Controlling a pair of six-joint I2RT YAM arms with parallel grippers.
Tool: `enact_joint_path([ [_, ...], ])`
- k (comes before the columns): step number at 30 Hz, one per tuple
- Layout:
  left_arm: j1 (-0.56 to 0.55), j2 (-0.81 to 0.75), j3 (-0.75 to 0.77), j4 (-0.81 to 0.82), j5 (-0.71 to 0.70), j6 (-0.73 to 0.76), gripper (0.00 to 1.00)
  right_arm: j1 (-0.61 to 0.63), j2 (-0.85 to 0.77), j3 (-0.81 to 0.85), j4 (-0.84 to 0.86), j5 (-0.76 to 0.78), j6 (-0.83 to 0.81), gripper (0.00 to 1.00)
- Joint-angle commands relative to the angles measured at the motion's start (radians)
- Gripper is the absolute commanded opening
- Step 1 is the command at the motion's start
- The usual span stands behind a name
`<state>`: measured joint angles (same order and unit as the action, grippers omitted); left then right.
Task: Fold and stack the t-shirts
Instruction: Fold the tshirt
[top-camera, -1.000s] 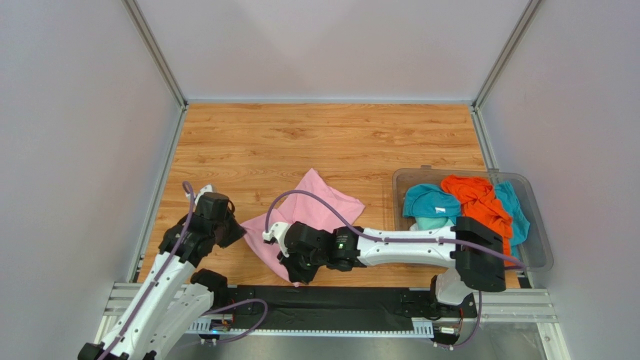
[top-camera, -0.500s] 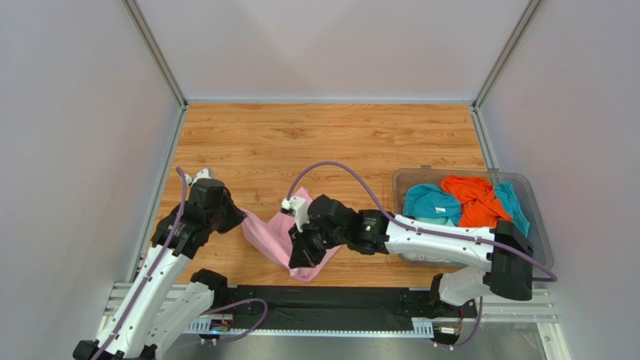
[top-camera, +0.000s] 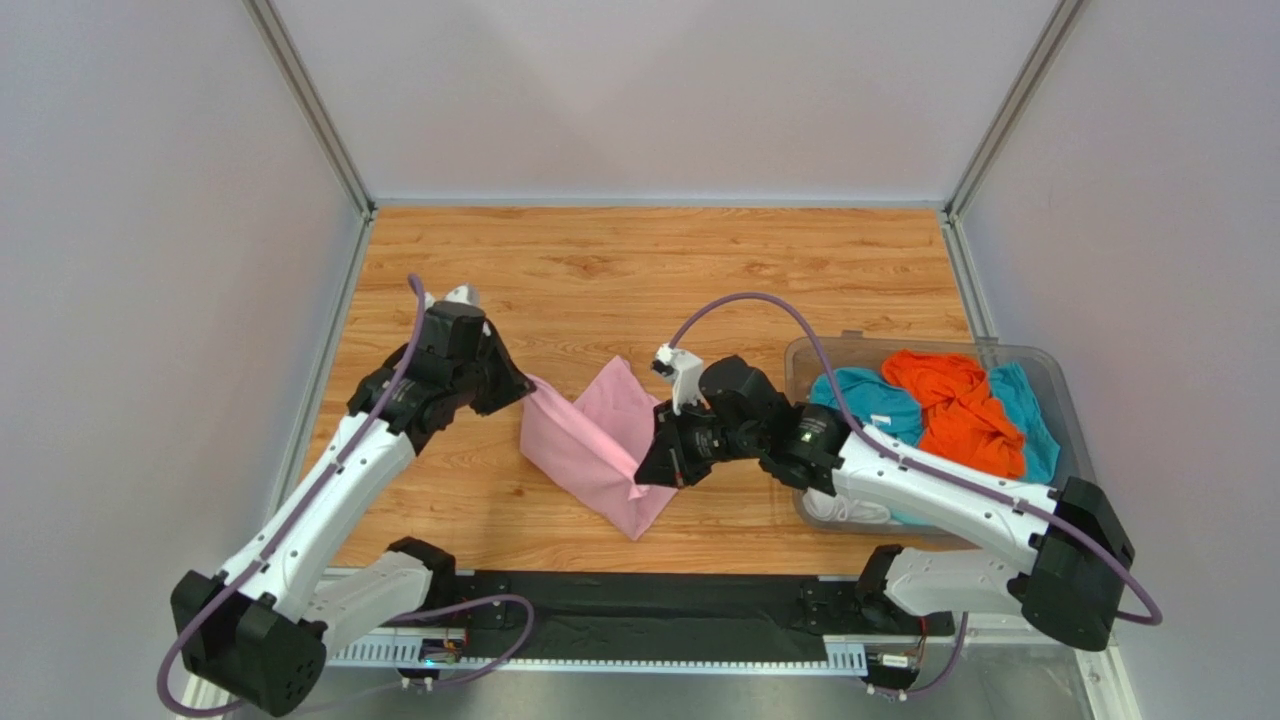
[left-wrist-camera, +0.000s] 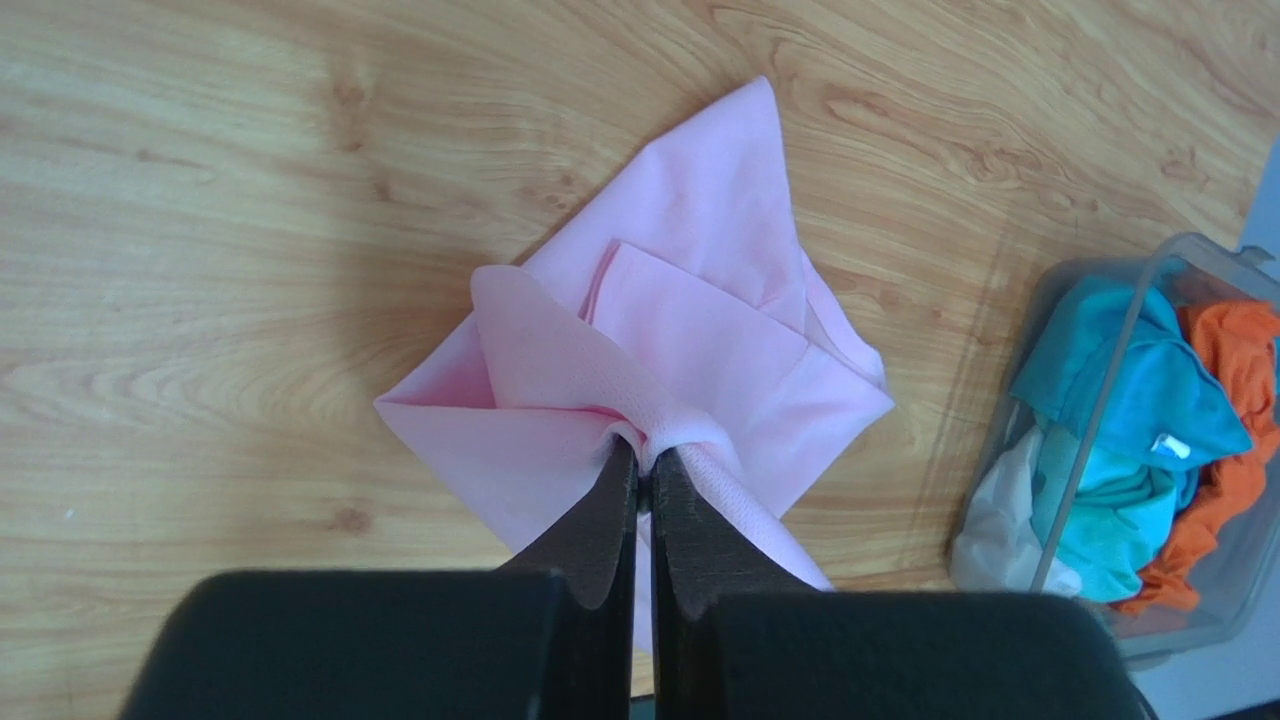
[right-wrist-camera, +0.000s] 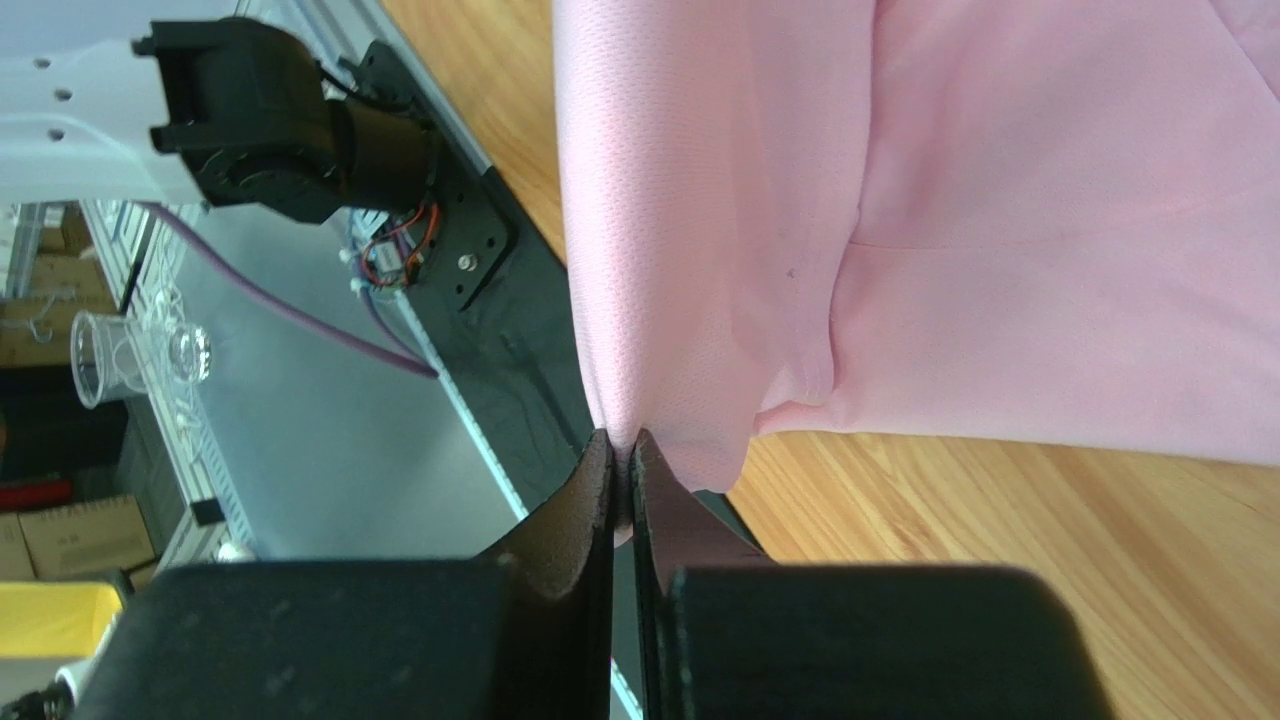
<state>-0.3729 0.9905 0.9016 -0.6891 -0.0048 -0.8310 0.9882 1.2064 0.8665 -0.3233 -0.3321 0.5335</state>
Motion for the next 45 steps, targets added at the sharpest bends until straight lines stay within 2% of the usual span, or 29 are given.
enact_joint_path([
  [1,-0.038,0.057,0.083,0.115,-0.026,0.055,0.02,-0.057,-0.059,-0.044,0.000,-0.028,0.023,0.00],
  [9,-0.070,0.239,0.198,0.180,-0.060,0.069,0.03,-0.256,-0.100,-0.069,0.003,-0.143,-0.004,0.00],
  [15,-0.083,0.423,0.338,0.210,-0.075,0.093,0.05,-0.411,-0.038,-0.054,0.018,-0.255,-0.015,0.00],
  [18,-0.086,0.503,0.442,0.183,-0.104,0.096,0.00,-0.459,-0.021,-0.041,0.017,-0.237,-0.030,0.00],
  [19,-0.084,0.510,0.454,0.128,-0.130,0.093,0.00,-0.459,-0.024,-0.038,0.018,-0.242,-0.039,0.00],
  [21,-0.084,0.482,0.451,0.097,-0.184,0.089,0.00,-0.459,-0.024,-0.040,0.036,-0.292,-0.029,0.00],
  [25,-0.084,0.340,0.324,0.077,-0.254,0.069,0.00,-0.410,-0.047,-0.053,0.040,-0.360,-0.007,0.00],
  [30,-0.084,0.091,0.198,-0.019,-0.359,-0.003,0.02,-0.209,-0.062,-0.069,0.075,-0.337,0.074,0.00],
  [31,-0.084,0.056,0.162,-0.071,-0.369,-0.014,0.03,-0.133,-0.056,-0.070,0.090,-0.315,0.091,0.00],
  [34,-0.083,-0.079,0.097,-0.171,-0.438,-0.055,0.06,-0.004,-0.035,-0.073,0.174,-0.298,0.167,0.00],
  [37,-0.083,-0.199,0.054,-0.263,-0.477,-0.088,0.09,0.071,-0.021,-0.067,0.240,-0.283,0.215,0.00],
  [41,-0.083,-0.308,0.025,-0.306,-0.515,-0.099,0.14,0.086,-0.016,-0.072,0.265,-0.260,0.246,0.00],
  [45,-0.083,-0.287,0.026,-0.250,-0.500,-0.068,0.15,0.061,-0.031,-0.087,0.254,-0.229,0.255,0.00],
])
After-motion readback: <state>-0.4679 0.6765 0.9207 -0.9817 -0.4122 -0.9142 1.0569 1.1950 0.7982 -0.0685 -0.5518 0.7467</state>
